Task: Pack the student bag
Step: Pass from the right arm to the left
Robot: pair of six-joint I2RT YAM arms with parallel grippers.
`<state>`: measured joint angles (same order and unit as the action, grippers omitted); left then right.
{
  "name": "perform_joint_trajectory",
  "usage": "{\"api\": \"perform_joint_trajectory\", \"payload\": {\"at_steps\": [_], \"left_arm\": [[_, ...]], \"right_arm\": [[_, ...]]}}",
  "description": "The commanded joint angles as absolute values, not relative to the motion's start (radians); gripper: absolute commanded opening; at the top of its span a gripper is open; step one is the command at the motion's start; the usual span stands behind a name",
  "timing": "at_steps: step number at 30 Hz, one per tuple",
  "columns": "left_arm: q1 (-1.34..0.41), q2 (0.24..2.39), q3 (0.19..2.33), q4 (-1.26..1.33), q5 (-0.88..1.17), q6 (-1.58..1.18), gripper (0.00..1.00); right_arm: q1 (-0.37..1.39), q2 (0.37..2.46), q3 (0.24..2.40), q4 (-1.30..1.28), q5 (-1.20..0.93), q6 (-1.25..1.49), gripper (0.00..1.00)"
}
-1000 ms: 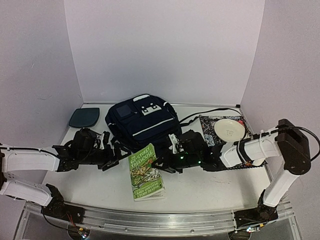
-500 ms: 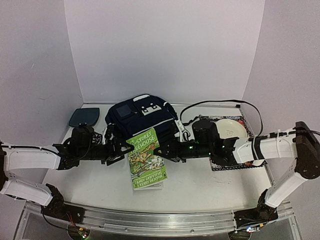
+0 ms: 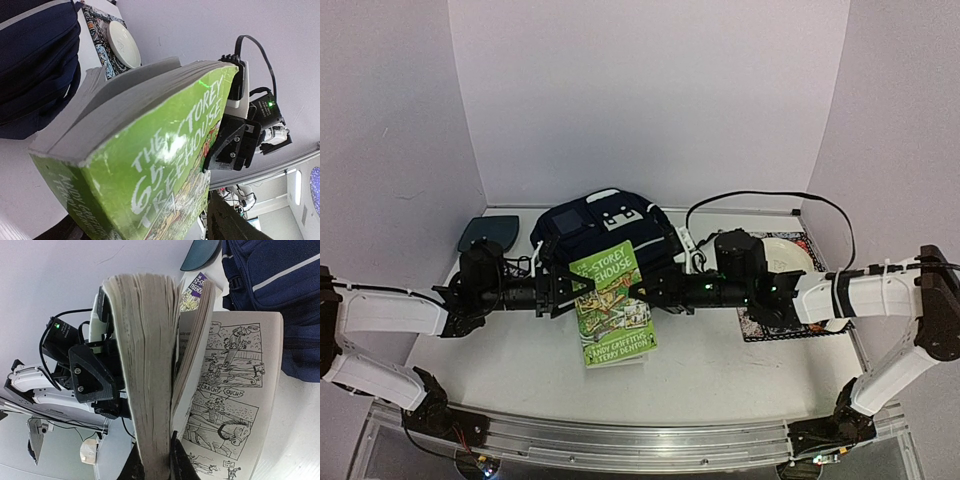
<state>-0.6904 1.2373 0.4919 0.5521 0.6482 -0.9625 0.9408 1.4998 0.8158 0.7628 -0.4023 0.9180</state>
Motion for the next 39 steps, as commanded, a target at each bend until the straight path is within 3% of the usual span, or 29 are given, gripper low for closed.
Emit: {"api": "perform_joint_trajectory", "payload": {"at_steps": [1, 8, 17, 19, 24, 27, 36, 39], "left_arm": [[-0.692, 1.215, 0.546, 0.698, 0.717, -0.998, 0.67], [-0.692, 1.201, 0.555, 0.742, 0.719, -1.009, 0.45], [-0.693, 1.222, 0.586, 0.761, 0.684, -1.001, 0.0], [-0.693, 1.227, 0.591, 0.764, 0.666, -1.003, 0.0], [-0.682, 1.252, 0.615, 0.778, 0.607, -1.008, 0.0], [-0.667, 1.269, 0.633, 0.789, 0.576, -1.007, 0.0], [-0.618, 1.354, 0.688, 0.822, 0.506, -1.029, 0.0], [-0.61, 1.372, 0.705, 0.841, 0.464, -1.043, 0.0]], "right_arm": [[0.921, 1.505, 0.854, 0.923, -0.436, 0.916, 0.0], [0.896, 1.563, 0.872, 0.944, -0.447, 0.931, 0.0], [0.874, 1.618, 0.906, 0.959, -0.444, 0.931, 0.02], [0.865, 1.62, 0.9, 0.959, -0.428, 0.928, 0.14], [0.846, 1.607, 0.864, 0.963, -0.383, 0.915, 0.75], [0.841, 1.58, 0.832, 0.964, -0.331, 0.909, 0.95], [0.84, 1.478, 0.72, 0.974, -0.142, 0.922, 0.98], [0.835, 1.46, 0.689, 1.02, -0.186, 0.925, 0.98]]}}
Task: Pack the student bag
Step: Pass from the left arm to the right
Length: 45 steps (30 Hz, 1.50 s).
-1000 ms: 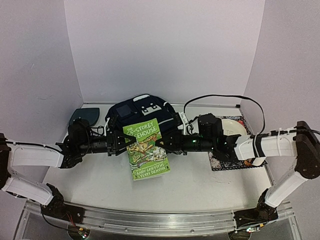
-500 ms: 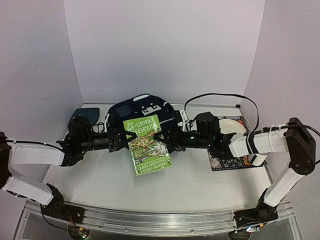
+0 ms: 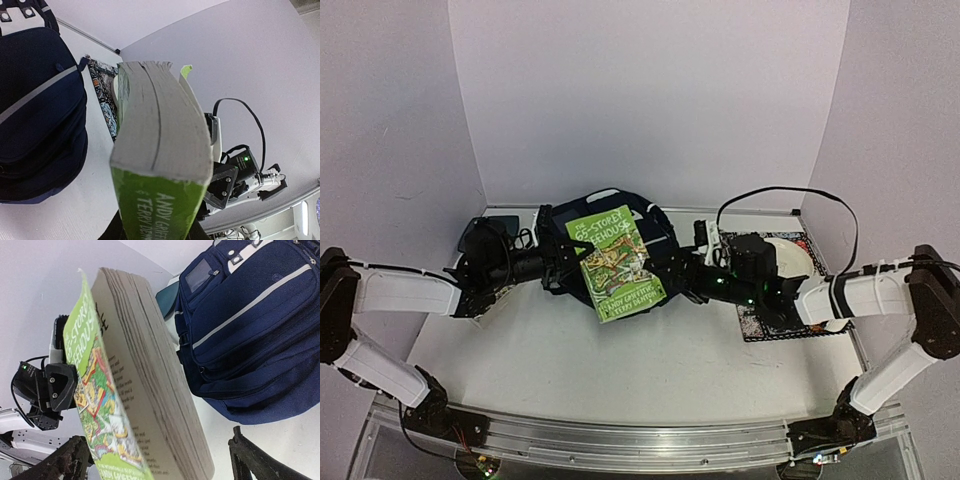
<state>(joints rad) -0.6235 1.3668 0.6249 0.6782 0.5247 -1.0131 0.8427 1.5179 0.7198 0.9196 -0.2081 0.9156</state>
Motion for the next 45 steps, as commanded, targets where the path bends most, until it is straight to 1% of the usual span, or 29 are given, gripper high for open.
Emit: {"api": "perform_joint_trajectory", "payload": {"at_steps": [1, 7, 12, 18, 23, 29, 34, 39, 45], "left_arm": [[-0.609, 1.376, 0.711, 0.848, 0.448, -1.047, 0.0], [-0.608, 1.408, 0.744, 0.895, 0.354, -1.092, 0.0], [-0.608, 1.429, 0.745, 0.97, 0.297, -1.152, 0.0], [-0.609, 1.443, 0.76, 1.015, 0.293, -1.183, 0.0], [-0.609, 1.441, 0.743, 1.016, 0.251, -1.18, 0.0], [-0.609, 1.463, 0.724, 1.016, 0.179, -1.188, 0.0], [-0.609, 1.485, 0.729, 1.016, 0.177, -1.201, 0.0], [-0.614, 1.5, 0.74, 1.017, 0.22, -1.243, 0.0], [-0.652, 1.479, 0.762, 1.019, 0.231, -1.245, 0.0]], "right_arm": [[0.836, 1.462, 0.674, 1.063, -0.191, 0.944, 0.98], [0.838, 1.565, 0.617, 1.402, -0.206, 1.095, 0.98], [0.843, 1.697, 0.647, 1.602, -0.231, 1.186, 0.98], [0.844, 1.792, 0.715, 1.73, -0.275, 1.228, 0.98], [0.843, 1.773, 0.737, 1.741, -0.299, 1.211, 0.98], [0.842, 1.698, 0.688, 1.743, -0.282, 1.178, 0.98], [0.843, 1.648, 0.683, 1.743, -0.293, 1.151, 0.98], [0.842, 1.658, 0.731, 1.742, -0.3, 1.148, 0.98], [0.843, 1.726, 0.811, 1.746, -0.302, 1.165, 0.98]]}}
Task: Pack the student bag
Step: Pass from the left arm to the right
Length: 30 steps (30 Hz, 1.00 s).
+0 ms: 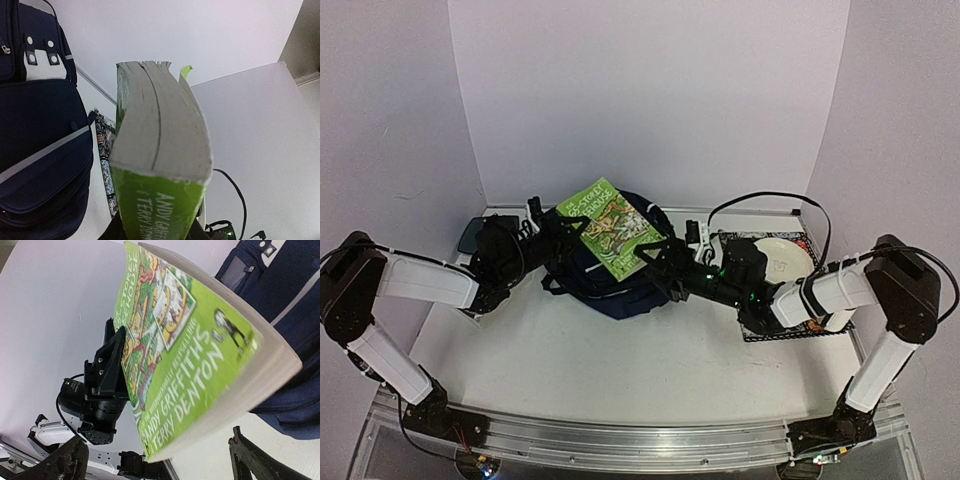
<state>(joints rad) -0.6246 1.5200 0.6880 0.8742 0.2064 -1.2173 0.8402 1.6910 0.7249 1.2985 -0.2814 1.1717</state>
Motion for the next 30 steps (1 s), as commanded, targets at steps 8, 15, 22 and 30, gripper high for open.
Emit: {"api": "perform_joint_trajectory", "payload": {"at_steps": [8, 15, 22, 30], "left_arm": [[-0.662, 1.448, 0.761, 1.032, 0.212, -1.233, 0.0], [-0.662, 1.445, 0.78, 1.034, 0.209, -1.203, 0.0], [-0.661, 1.432, 0.796, 1.036, 0.199, -1.172, 0.0], [-0.661, 1.442, 0.806, 1.039, 0.21, -1.193, 0.0]], "right_arm": [[0.843, 1.766, 0.825, 1.763, -0.289, 1.198, 0.98], [0.843, 1.758, 0.796, 1.772, -0.28, 1.207, 0.98], [0.843, 1.767, 0.807, 1.78, -0.291, 1.229, 0.98], [0.844, 1.781, 0.836, 1.789, -0.312, 1.238, 0.98]]}}
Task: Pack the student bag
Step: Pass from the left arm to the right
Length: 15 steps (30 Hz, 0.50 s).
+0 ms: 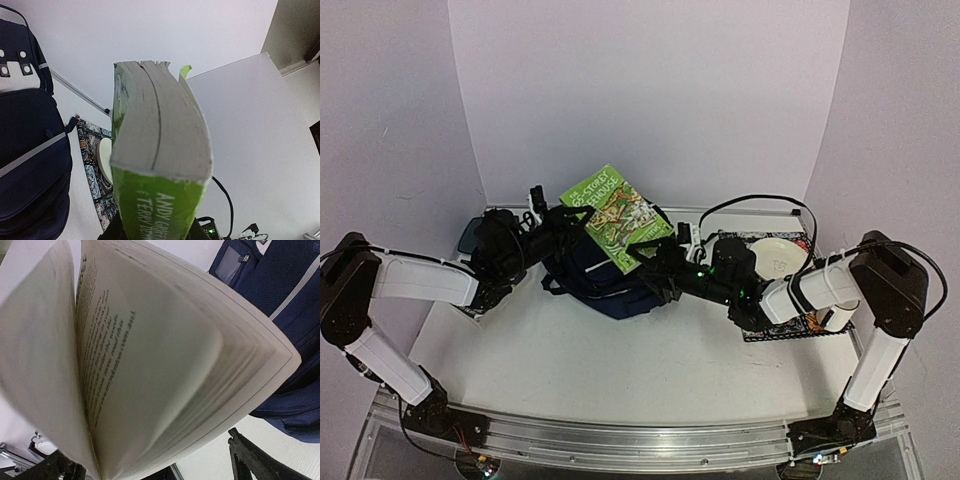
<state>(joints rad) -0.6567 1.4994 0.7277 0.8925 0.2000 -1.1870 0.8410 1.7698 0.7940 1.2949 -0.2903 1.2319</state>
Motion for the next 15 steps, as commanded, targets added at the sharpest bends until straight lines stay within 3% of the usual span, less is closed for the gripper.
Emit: {"api": "perform_joint_trajectory", "payload": {"at_steps": [1, 9, 15], "left_arm": [[-0.661, 1.443, 0.807, 1.039, 0.214, -1.194, 0.0], [-0.661, 1.428, 0.732, 1.042, 0.223, -1.262, 0.0], [-0.661, 1.422, 0.686, 1.044, 0.239, -1.299, 0.0]], "right_arm": [[0.845, 1.781, 0.836, 1.789, -0.31, 1.236, 0.98], [0.842, 1.731, 0.844, 1.788, -0.305, 1.166, 0.96], [0.839, 1.712, 0.859, 1.789, -0.321, 1.128, 0.87]]}}
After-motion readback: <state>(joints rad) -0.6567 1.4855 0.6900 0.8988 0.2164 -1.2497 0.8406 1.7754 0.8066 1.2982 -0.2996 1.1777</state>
